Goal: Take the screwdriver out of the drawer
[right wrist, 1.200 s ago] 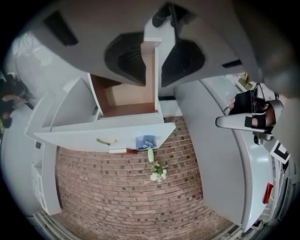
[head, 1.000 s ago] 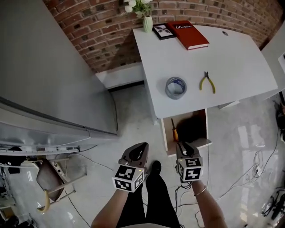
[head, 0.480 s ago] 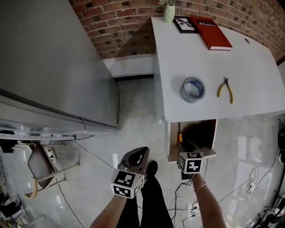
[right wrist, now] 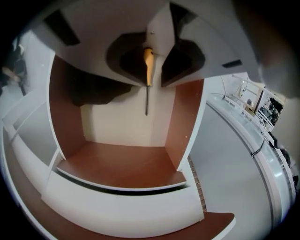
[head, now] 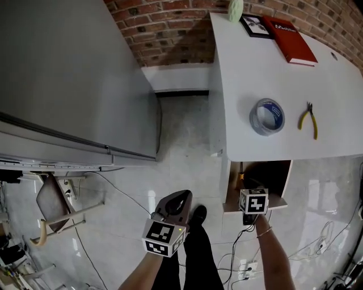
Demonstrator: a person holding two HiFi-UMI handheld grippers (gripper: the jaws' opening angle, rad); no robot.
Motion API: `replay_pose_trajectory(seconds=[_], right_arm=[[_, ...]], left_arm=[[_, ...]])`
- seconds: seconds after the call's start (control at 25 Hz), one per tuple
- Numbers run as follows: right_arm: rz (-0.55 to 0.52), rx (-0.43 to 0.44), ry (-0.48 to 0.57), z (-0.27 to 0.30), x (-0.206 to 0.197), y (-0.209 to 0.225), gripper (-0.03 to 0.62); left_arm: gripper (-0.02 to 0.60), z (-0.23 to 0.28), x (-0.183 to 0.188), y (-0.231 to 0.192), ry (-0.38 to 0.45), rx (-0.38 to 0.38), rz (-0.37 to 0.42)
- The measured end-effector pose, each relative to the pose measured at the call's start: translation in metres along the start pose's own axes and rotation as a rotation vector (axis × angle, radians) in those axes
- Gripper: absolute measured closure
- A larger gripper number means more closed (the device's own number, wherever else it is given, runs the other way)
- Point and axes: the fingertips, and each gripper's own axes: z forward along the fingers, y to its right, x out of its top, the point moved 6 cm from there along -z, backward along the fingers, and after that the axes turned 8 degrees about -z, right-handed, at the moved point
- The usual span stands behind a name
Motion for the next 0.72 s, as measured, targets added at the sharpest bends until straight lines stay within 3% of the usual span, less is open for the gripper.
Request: replay_pose_trajectory(seconds=[0.28,0.72], right_arm=[[-0.053,0.004,-0.059,0.030,0.001,0.000,0.502],[-0.041,0.006,-0.147,0.061,-0.005,0.009,0.502]], left_arm=[[0.589,0.005,-0.006,-0.006,0.000,0.015,-0.041],[0.589,0.013,-0.013,-0.010,0.007,0.035,-0.089]])
